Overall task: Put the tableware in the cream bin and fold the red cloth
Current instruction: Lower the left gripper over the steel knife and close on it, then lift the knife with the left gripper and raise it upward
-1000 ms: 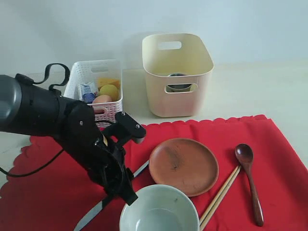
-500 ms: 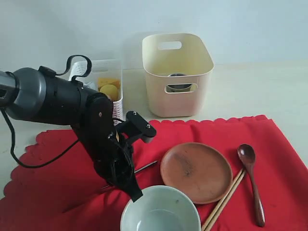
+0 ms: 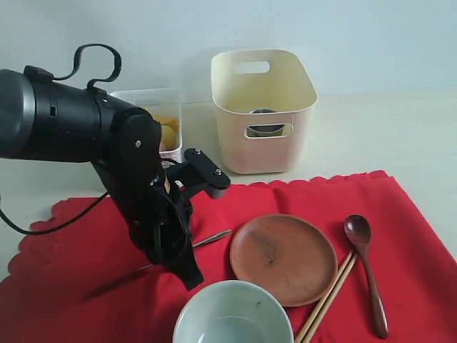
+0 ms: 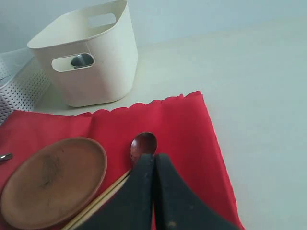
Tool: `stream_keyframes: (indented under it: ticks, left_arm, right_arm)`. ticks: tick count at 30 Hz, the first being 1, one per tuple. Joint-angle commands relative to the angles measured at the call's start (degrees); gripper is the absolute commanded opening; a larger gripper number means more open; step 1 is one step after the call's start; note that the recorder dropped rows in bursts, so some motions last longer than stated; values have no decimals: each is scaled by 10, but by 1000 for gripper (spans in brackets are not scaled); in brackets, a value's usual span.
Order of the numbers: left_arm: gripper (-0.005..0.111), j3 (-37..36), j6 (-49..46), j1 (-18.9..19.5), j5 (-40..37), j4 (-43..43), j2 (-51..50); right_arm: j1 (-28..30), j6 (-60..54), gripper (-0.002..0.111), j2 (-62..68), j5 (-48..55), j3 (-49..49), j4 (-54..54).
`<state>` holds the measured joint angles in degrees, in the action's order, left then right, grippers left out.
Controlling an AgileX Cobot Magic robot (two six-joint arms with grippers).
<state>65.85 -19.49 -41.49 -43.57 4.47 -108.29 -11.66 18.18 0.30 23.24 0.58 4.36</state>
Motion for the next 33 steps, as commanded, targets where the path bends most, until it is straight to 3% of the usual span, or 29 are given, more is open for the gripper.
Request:
stream_keyframes:
  ticks: [1, 9, 18, 21, 25, 33]
  left_arm:
    - [0, 3, 5, 4, 20, -12, 11]
    - [0, 3, 15, 16, 36, -10, -2]
    - [15, 3, 15, 16, 46, -7, -41]
    - [12, 3, 18, 16, 59, -7, -53]
    - [0, 3, 18, 16, 72, -7, -54]
    - [1, 3, 19, 16, 55, -7, -54]
  right_arm:
    - [3, 1, 0, -3, -7, -2, 5]
    - [3, 1, 0, -3, -7, -2, 5]
    - [3, 1, 0, -3, -7, -2, 5]
    - [3, 1, 0, -3, -7, -2, 5]
    - [3, 1, 0, -3, -7, -2, 5]
    - [3, 1, 0, -3, -7, -2, 5]
